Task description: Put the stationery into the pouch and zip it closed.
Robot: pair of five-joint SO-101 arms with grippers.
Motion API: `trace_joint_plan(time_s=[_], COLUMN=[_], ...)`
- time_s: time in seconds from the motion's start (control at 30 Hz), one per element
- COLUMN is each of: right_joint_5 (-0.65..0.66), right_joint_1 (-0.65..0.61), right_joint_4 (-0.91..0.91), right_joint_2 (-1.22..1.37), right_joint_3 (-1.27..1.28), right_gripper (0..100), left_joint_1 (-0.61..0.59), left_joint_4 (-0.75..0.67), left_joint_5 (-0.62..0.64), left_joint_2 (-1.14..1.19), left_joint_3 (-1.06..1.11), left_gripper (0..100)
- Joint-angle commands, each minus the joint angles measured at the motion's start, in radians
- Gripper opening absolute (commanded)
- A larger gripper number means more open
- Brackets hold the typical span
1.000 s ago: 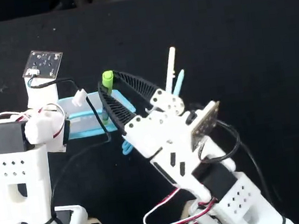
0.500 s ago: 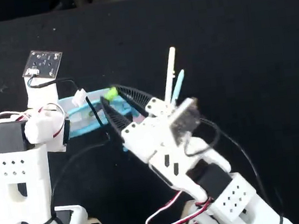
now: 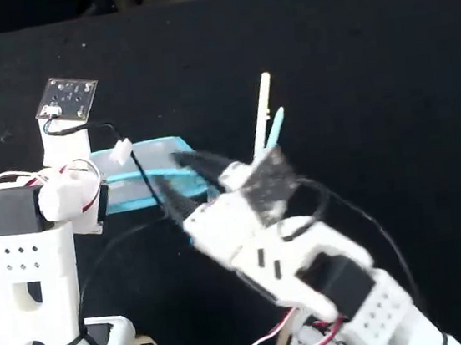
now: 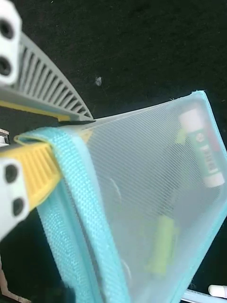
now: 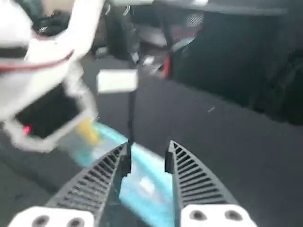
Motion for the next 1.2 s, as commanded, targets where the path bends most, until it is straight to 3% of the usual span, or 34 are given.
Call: trace_joint_plan(time_s=[0.0, 0.2, 0.37, 0.5, 0.63, 0.77, 1.0, 1.17], right_joint_5=[0.002, 0.000, -0.008, -0.015, -0.135, -0.158, -0.169, -0.308], right_joint_1=[0.155, 0.493, 0.658, 0.664, 0.666, 0.667, 0.667, 0.667], right_joint_4=[0.071, 0.292, 0.272, 0.239, 0.239, 0.239, 0.241, 0.241], right_joint_2=[-0.062, -0.104, -0.104, -0.104, -0.104, -0.051, 0.193, 0.417], right_joint_3=[-0.113, -0.077, 0.091, 0.189, 0.179, 0.145, 0.008, -0.101], right_gripper=[11.2, 11.3, 11.3, 11.3, 11.6, 18.8, 20.8, 20.8], left_joint_1=[0.005, 0.012, 0.013, 0.013, 0.013, 0.013, 0.013, 0.013], left_joint_4=[-0.008, -0.008, -0.008, -0.008, -0.008, -0.008, -0.008, -0.008], left_joint_5=[0.011, 0.011, 0.011, 0.011, 0.011, 0.011, 0.011, 0.011], left_joint_2=[0.000, 0.000, 0.000, 0.000, 0.000, 0.000, 0.000, 0.000], left_joint_3=[0.002, 0.002, 0.002, 0.002, 0.002, 0.002, 0.002, 0.002], left_gripper=[3, 3, 3, 3, 3, 3, 3, 3])
